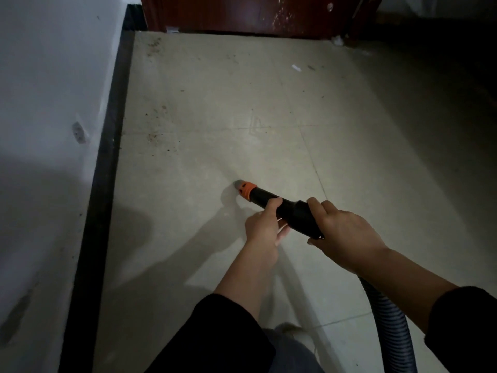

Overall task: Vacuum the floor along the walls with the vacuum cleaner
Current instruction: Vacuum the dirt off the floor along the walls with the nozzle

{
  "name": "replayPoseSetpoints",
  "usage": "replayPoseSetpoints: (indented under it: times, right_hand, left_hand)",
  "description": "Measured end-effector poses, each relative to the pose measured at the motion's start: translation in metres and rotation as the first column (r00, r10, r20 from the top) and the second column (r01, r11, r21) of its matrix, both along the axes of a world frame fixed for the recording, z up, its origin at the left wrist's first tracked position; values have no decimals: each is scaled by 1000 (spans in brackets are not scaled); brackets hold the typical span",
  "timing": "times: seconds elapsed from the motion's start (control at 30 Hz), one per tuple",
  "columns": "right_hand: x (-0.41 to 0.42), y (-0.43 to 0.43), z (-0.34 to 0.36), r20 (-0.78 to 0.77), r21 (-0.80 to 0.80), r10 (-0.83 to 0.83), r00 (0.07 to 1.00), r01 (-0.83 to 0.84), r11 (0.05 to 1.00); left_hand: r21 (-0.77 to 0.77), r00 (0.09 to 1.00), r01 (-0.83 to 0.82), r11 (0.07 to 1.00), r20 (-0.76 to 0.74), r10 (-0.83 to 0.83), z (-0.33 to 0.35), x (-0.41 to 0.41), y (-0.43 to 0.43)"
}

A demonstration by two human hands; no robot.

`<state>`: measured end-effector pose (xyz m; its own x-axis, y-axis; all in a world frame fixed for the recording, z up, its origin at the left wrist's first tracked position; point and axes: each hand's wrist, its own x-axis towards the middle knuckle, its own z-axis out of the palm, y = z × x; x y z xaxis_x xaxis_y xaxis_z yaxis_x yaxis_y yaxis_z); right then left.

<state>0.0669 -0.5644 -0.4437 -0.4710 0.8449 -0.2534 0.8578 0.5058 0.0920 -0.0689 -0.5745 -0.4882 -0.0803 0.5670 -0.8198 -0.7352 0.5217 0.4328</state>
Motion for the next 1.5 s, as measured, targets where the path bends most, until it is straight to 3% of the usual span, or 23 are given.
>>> replayPoseSetpoints:
  times: [0.5,0.73,1.13,1.5]
  right_hand:
    - [-2,29,-6,-45,-17,-73,996,72,997]
    - [-14,59,-5,-108,-68,-39,993,32,997]
    - [-44,150,-12,-235,-217,-15,972,-37,976]
    - [-79,203,-6,-275,-287,16,961,-98,953]
  left_hand:
    - [53,999,-14,998,-47,17,-5,3,32]
    - [33,996,-83,996,-41,84,-6,-11,53]
    - [-10,969,-195,981,-157,191,-2,-39,130]
    - [-34,969,-139,990,-213,128,16,-82,175]
